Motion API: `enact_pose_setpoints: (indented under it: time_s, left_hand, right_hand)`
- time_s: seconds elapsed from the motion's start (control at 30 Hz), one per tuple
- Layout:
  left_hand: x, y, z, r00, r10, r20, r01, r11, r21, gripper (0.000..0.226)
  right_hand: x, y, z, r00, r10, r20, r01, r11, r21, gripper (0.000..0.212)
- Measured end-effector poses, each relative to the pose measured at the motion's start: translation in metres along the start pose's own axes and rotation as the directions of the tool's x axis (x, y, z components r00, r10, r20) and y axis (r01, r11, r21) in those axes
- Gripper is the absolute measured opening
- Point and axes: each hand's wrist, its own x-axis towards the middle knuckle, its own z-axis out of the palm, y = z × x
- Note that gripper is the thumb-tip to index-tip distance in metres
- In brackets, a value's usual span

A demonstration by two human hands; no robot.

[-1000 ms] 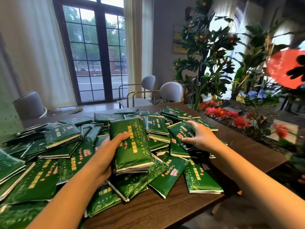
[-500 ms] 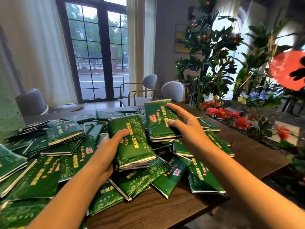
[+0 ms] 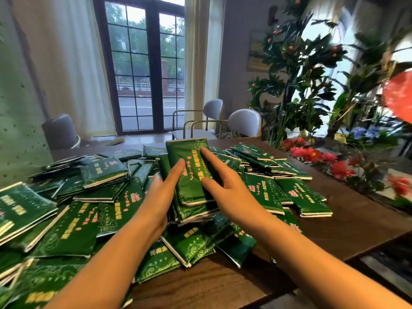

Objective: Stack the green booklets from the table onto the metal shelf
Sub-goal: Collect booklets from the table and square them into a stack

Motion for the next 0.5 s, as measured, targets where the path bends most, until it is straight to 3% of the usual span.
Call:
enact_pose_setpoints:
  time_s: [0.2, 0.5]
  left_hand:
    - [0.003, 0.010, -0.004, 0.998, 0.057, 0.016, -0.058, 0.997, 0.050, 0.061]
    - [0.015, 0.033, -0.003, 0.997, 0.032, -0.075, -0.022, 0.991, 0.132, 0.035]
  right_hand:
    - [0.005, -0.003, 0.010, 0.997, 0.013, 0.082, -0.011, 1.000, -0.013, 0.058]
    - [0.012, -0.013, 0.007, 0.993, 0.051, 0.104, -0.067, 0.986, 0.155, 0.056]
